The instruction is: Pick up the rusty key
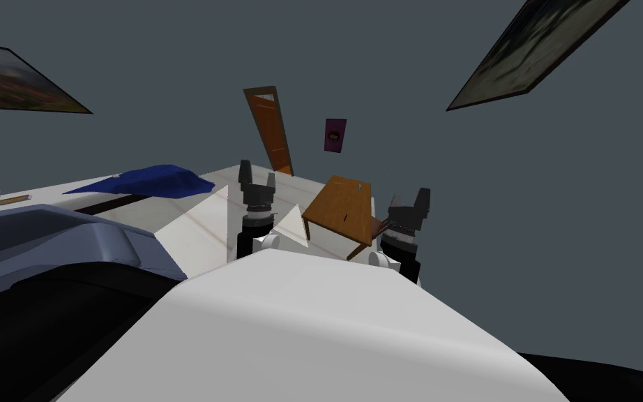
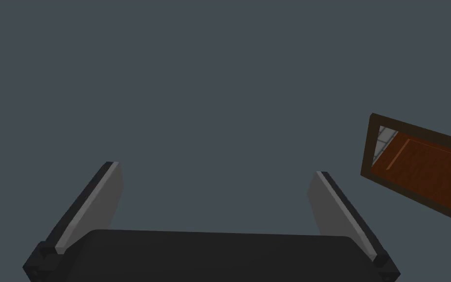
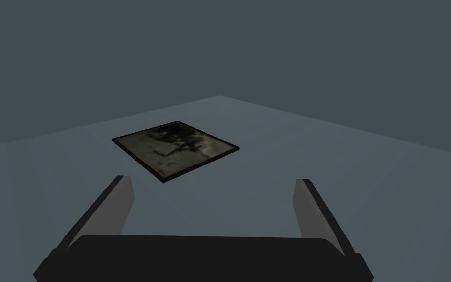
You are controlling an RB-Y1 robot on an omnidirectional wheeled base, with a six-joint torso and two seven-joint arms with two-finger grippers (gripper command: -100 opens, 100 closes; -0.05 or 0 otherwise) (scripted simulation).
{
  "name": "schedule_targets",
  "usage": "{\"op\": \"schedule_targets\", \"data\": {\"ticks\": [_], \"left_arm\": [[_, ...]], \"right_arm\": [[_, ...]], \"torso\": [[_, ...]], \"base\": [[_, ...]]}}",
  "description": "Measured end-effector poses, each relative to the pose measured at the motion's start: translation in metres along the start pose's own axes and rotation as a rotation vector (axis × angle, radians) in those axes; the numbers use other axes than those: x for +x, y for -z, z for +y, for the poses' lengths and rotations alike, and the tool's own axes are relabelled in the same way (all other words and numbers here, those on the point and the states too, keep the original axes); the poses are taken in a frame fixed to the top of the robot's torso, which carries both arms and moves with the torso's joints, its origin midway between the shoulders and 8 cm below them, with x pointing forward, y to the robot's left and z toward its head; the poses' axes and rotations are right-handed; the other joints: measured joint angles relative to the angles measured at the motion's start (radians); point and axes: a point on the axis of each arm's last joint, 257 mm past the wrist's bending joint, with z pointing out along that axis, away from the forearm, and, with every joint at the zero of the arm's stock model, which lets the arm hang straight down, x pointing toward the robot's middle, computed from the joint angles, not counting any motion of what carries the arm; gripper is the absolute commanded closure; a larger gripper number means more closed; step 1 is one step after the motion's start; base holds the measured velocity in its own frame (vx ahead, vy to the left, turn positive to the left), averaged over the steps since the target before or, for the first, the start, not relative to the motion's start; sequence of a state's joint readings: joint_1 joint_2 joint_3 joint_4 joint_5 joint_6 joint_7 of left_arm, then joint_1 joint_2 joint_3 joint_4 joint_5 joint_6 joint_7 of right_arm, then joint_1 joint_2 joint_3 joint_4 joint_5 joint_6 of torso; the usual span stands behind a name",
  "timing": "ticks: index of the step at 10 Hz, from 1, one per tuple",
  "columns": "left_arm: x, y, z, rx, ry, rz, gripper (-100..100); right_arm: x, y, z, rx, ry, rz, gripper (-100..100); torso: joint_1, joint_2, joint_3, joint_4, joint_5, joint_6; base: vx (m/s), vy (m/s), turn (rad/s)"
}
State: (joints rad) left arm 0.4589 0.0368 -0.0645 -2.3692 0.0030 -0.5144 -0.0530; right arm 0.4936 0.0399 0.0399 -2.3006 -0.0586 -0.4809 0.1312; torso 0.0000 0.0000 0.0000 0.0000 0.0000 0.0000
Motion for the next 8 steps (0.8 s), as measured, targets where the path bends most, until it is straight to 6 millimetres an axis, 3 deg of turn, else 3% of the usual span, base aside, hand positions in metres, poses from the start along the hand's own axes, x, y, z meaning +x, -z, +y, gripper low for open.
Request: {"op": "schedule_targets", "data": {"ticks": [4, 8], "left_arm": [[0.000, 0.000, 0.000, 0.000, 0.000, 0.000, 0], [0.000, 0.000, 0.000, 0.000, 0.000, 0.000, 0]], "right_arm": [[0.009, 0.002, -0.024, 0.050, 0.054, 0.079, -100], [0.024, 0.014, -0.069, 0.149, 0.122, 0.170, -100]], "torso": [[0.002, 0.000, 0.000, 0.000, 0.000, 0.000], [0.003, -0.001, 0.000, 0.000, 0.001, 0.000]], "base": [[0.000, 0.026, 0.008], [0.008, 0.038, 0.018]]}}
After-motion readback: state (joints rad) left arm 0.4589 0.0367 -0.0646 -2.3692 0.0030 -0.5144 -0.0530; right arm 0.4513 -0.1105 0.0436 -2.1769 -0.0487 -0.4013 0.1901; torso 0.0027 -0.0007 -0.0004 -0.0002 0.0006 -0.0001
